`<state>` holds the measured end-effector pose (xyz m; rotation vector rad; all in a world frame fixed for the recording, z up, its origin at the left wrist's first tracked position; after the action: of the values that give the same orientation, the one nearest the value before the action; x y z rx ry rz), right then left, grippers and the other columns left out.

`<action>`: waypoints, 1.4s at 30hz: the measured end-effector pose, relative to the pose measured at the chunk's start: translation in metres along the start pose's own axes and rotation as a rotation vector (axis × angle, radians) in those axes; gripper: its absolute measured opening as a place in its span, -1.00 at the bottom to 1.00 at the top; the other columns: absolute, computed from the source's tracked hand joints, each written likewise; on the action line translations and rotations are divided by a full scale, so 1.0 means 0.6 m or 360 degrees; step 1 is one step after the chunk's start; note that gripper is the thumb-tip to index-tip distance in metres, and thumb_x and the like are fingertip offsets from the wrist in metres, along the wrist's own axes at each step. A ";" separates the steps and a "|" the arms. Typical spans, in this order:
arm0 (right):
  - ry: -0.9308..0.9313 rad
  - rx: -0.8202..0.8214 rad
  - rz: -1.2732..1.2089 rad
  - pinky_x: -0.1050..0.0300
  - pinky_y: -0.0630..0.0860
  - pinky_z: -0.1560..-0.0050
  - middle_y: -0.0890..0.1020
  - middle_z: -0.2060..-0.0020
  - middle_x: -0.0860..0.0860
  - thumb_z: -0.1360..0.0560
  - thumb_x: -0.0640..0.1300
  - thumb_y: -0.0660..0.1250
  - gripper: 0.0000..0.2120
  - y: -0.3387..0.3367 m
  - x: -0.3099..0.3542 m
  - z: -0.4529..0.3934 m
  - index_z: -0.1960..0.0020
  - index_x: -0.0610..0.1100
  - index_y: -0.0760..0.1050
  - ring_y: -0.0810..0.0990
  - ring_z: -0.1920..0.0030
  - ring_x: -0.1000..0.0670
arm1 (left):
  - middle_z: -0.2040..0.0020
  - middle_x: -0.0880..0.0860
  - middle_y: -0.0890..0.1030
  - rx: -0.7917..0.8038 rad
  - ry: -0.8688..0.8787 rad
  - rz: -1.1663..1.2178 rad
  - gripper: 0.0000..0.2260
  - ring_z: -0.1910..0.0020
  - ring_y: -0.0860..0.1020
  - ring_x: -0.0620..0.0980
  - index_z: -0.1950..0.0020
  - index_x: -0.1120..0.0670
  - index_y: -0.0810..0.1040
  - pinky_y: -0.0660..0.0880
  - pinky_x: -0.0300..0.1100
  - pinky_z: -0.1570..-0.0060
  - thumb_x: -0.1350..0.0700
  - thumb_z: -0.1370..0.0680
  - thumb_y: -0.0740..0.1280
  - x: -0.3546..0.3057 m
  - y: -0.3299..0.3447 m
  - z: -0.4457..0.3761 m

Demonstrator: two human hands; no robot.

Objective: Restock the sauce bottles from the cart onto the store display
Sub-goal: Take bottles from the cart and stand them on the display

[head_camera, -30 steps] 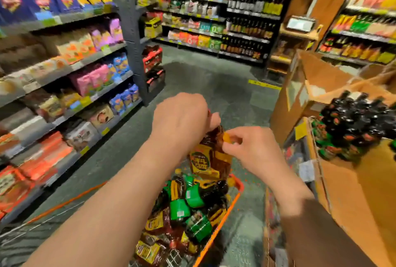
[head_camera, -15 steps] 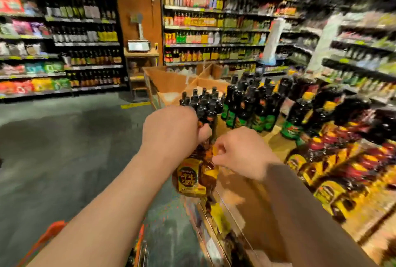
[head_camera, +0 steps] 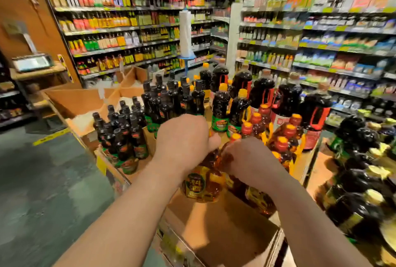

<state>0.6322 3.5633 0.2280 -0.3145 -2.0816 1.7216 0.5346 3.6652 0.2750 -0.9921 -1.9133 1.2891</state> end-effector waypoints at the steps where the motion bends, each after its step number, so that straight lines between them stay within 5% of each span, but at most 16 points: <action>1: 0.0075 0.0017 -0.0021 0.02 0.56 0.25 0.59 0.33 -0.02 -0.46 0.00 0.33 -0.78 0.000 -0.010 -0.004 0.25 -0.13 0.56 0.55 0.29 -0.06 | 0.36 -0.03 0.34 0.0023 0.0025 0.0034 -0.56 0.34 0.39 0.05 0.30 0.04 0.23 0.25 -0.15 0.44 -0.26 -0.57 0.17 -0.007 0.005 -0.013; 6: 0.0259 -0.0059 -0.0035 0.23 0.35 0.47 0.51 0.39 0.05 -0.46 0.02 0.38 -0.82 0.009 -0.048 -0.034 0.16 -0.10 0.58 0.47 0.38 0.07 | 0.37 -0.03 0.44 0.0036 0.0105 0.0191 -0.57 0.40 0.43 -0.02 0.29 0.05 0.36 0.31 -0.17 0.47 -0.28 -0.53 0.22 -0.015 0.028 -0.075; 13: 0.0424 -0.0083 0.0006 0.17 0.46 0.34 0.54 0.36 0.05 -0.48 -0.01 0.34 -0.83 0.036 -0.051 -0.081 0.13 -0.11 0.60 0.50 0.31 0.05 | 0.37 -0.01 0.34 -0.0077 0.0292 0.0027 -0.56 0.43 0.34 -0.03 0.16 0.07 0.44 0.26 -0.21 0.45 -0.32 -0.51 0.21 0.002 0.076 -0.137; 16: 0.0495 -0.0025 0.0122 0.17 0.34 0.36 0.44 0.42 0.08 -0.49 0.01 0.31 -0.80 0.053 -0.047 -0.097 0.22 -0.09 0.47 0.44 0.34 0.02 | 0.38 -0.02 0.34 -0.0076 0.0393 0.0122 -0.56 0.43 0.35 -0.03 0.19 0.06 0.40 0.24 -0.20 0.47 -0.32 -0.51 0.20 0.014 0.103 -0.149; 21: 0.0632 -0.0058 0.0154 0.05 0.39 0.33 0.58 0.33 -0.05 -0.43 0.00 0.32 -0.80 0.101 -0.038 -0.092 0.23 -0.13 0.53 0.54 0.25 -0.13 | 0.38 -0.03 0.33 0.0008 0.0574 0.0260 -0.55 0.39 0.37 0.00 0.31 0.05 0.27 0.32 -0.17 0.42 -0.31 -0.51 0.20 0.023 0.144 -0.153; 25: 0.0765 0.0033 0.0085 0.14 0.30 0.28 0.50 0.38 0.01 -0.46 0.05 0.35 -0.73 0.138 -0.034 -0.066 0.28 -0.11 0.44 0.56 0.21 -0.10 | 0.38 -0.02 0.30 0.0124 0.0736 0.0314 -0.50 0.35 0.44 -0.02 0.33 0.07 0.25 0.34 -0.19 0.36 -0.33 -0.52 0.20 0.014 0.187 -0.139; 29: 0.0905 0.0084 0.0051 0.12 0.27 0.28 0.62 0.24 -0.13 -0.43 -0.06 0.32 -0.80 0.191 -0.042 -0.037 0.29 -0.13 0.38 0.56 0.14 -0.19 | 0.13 0.03 0.53 0.0243 0.0939 0.0401 -0.60 0.06 0.57 0.10 0.17 0.02 0.30 0.42 -0.13 0.17 -0.31 -0.54 0.18 -0.001 0.232 -0.113; 33: 0.1083 0.0066 -0.0069 0.18 0.11 0.44 0.62 0.25 -0.12 -0.38 -0.15 0.31 -0.77 0.251 -0.050 -0.016 0.37 -0.09 0.29 0.57 0.16 -0.19 | 0.10 0.10 0.57 0.0698 0.0760 0.0741 -0.48 0.11 0.57 0.12 -0.05 0.16 0.46 0.51 -0.10 0.13 -0.30 -0.48 0.16 -0.028 0.327 -0.091; 37: 0.1227 0.0042 -0.0201 0.31 0.08 0.46 0.65 0.19 -0.11 -0.41 -0.21 0.30 -0.94 0.300 -0.053 0.009 0.21 -0.14 0.55 0.57 0.14 -0.15 | 0.21 0.01 0.54 0.0566 0.0987 0.0486 -0.63 0.17 0.58 0.04 0.19 0.04 0.35 0.39 -0.19 0.29 -0.26 -0.54 0.21 -0.034 0.334 -0.072; 42: 0.1383 0.0063 -0.0304 0.24 0.16 0.41 0.54 0.26 -0.06 -0.43 -0.23 0.30 -0.91 0.325 -0.073 0.054 0.21 -0.07 0.50 0.46 0.19 -0.14 | 0.11 0.05 0.62 0.0647 0.1142 0.0336 -0.63 0.10 0.63 0.06 0.06 0.08 0.51 0.51 -0.15 0.19 -0.23 -0.56 0.20 -0.076 0.341 -0.049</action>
<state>0.6386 3.5569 0.0257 -0.6806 -1.3794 1.1915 0.6318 3.6901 0.0889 -1.2383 -0.9838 1.1520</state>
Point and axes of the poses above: each hand's wrist, its own z-axis away from the middle knuckle, its own y-axis out of the palm, x = y × z, the point moved 2 cm from there along -z, towards the middle knuckle
